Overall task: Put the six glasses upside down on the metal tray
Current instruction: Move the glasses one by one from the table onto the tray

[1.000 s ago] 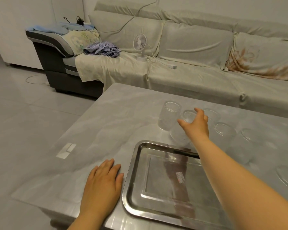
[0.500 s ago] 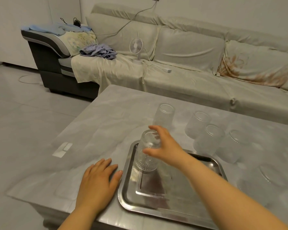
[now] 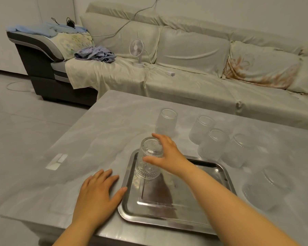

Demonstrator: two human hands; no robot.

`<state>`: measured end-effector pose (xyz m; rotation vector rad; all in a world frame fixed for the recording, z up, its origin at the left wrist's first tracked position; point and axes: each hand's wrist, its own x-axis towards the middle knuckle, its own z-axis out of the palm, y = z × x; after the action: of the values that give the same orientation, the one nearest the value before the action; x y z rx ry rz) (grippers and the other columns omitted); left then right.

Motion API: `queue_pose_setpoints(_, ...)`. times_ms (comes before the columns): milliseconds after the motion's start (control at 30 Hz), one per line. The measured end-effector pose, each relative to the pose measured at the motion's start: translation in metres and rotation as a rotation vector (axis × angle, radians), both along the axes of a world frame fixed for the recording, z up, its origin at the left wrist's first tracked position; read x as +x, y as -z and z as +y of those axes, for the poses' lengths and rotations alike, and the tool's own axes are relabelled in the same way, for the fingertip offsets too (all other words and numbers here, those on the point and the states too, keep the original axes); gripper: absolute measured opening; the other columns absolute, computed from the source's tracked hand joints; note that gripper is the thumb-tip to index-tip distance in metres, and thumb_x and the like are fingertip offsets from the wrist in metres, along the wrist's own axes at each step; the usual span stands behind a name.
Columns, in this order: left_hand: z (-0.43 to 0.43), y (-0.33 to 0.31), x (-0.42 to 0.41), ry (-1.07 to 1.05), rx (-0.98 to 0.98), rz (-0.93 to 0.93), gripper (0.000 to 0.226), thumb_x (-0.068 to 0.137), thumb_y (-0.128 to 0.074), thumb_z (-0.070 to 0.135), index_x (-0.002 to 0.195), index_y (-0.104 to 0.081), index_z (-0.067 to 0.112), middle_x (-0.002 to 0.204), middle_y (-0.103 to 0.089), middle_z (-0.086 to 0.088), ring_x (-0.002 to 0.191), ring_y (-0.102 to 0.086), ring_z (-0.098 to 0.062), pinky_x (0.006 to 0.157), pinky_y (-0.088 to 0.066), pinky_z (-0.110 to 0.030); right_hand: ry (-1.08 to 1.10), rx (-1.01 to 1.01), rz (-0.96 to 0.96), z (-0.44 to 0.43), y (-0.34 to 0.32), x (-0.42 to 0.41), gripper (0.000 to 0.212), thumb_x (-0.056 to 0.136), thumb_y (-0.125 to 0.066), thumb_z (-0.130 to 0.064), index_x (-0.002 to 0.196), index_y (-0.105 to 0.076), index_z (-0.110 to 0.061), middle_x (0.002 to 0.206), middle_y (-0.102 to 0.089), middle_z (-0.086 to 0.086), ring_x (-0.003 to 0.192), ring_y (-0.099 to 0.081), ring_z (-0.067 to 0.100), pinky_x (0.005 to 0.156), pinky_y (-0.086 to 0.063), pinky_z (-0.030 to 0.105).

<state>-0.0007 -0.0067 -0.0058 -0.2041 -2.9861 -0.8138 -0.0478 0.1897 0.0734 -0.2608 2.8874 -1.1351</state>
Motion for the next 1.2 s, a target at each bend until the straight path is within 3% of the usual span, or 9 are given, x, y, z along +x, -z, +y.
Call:
queue_pose_setpoints(100,0.002,0.001,0.007,0.015,0.039,0.014,0.051,0.082,-0.047,0.051,0.128,-0.043,0.029,0.142,-0.041,0.006,0.133,-0.032,-0.013,0.112,-0.022,-0.033,0.105,0.044,0.112,0.025,-0.012,0.002,0.070,0.074,-0.065,-0.039,0.133,-0.032,-0.022,0.143,-0.033,0.002,0.132,-0.027,0.020,0.107,-0.025,0.034)
queue_pose_setpoints(200,0.006,0.003,0.016,0.047,0.004,-0.004,0.053,0.082,-0.042,0.053,0.130,-0.038,0.031,0.142,-0.041,0.008,0.132,-0.033,-0.011,0.112,-0.024,-0.032,0.343,0.201,0.217,0.069,-0.022,-0.002,0.063,0.076,-0.065,-0.034,0.130,-0.038,-0.015,0.139,-0.039,0.008,0.129,-0.031,0.027,0.106,-0.028,0.037)
queue_pose_setpoints(300,0.008,0.003,0.018,0.037,-0.009,-0.008,0.054,0.083,-0.041,0.054,0.131,-0.037,0.031,0.142,-0.041,0.008,0.133,-0.033,-0.011,0.112,-0.024,-0.033,0.564,0.285,0.165,0.111,-0.026,-0.008,0.062,0.077,-0.064,-0.031,0.130,-0.037,-0.011,0.139,-0.038,0.015,0.127,-0.030,0.033,0.106,-0.027,0.040)
queue_pose_setpoints(400,0.008,0.000,0.018,0.022,-0.004,0.004,0.052,0.082,-0.048,0.049,0.129,-0.042,0.028,0.139,-0.046,0.004,0.130,-0.037,-0.014,0.110,-0.027,-0.035,0.649,0.269,0.094,0.134,-0.025,-0.013,0.065,0.078,-0.063,-0.030,0.132,-0.033,-0.010,0.141,-0.034,0.015,0.130,-0.026,0.033,0.106,-0.028,0.043)
queue_pose_setpoints(867,0.009,-0.003,0.016,0.006,-0.038,-0.013,0.050,0.080,-0.052,0.046,0.126,-0.047,0.026,0.136,-0.050,0.003,0.128,-0.041,-0.016,0.109,-0.030,-0.039,0.696,0.153,-0.045,0.142,-0.002,-0.040,0.073,0.079,-0.063,-0.026,0.137,-0.021,-0.011,0.143,-0.025,0.018,0.125,-0.036,0.039,0.100,-0.037,0.046)
queue_pose_setpoints(1033,0.009,-0.002,0.016,0.005,-0.035,0.001,0.047,0.081,-0.052,0.045,0.123,-0.050,0.025,0.133,-0.053,0.003,0.125,-0.044,-0.016,0.107,-0.032,-0.038,0.694,0.066,0.117,0.143,-0.012,-0.027,0.077,0.077,-0.066,-0.023,0.138,-0.019,-0.018,0.146,-0.024,0.014,0.129,-0.032,0.035,0.102,-0.035,0.046)
queue_pose_setpoints(1200,0.008,0.000,0.017,0.011,-0.035,0.008,0.043,0.082,-0.050,0.045,0.120,-0.053,0.025,0.133,-0.052,0.004,0.125,-0.044,-0.016,0.107,-0.031,-0.037,0.558,0.030,0.278,0.136,-0.039,-0.001,0.074,0.074,-0.069,-0.021,0.135,-0.027,-0.018,0.143,-0.028,0.012,0.127,-0.037,0.028,0.102,-0.035,0.040)
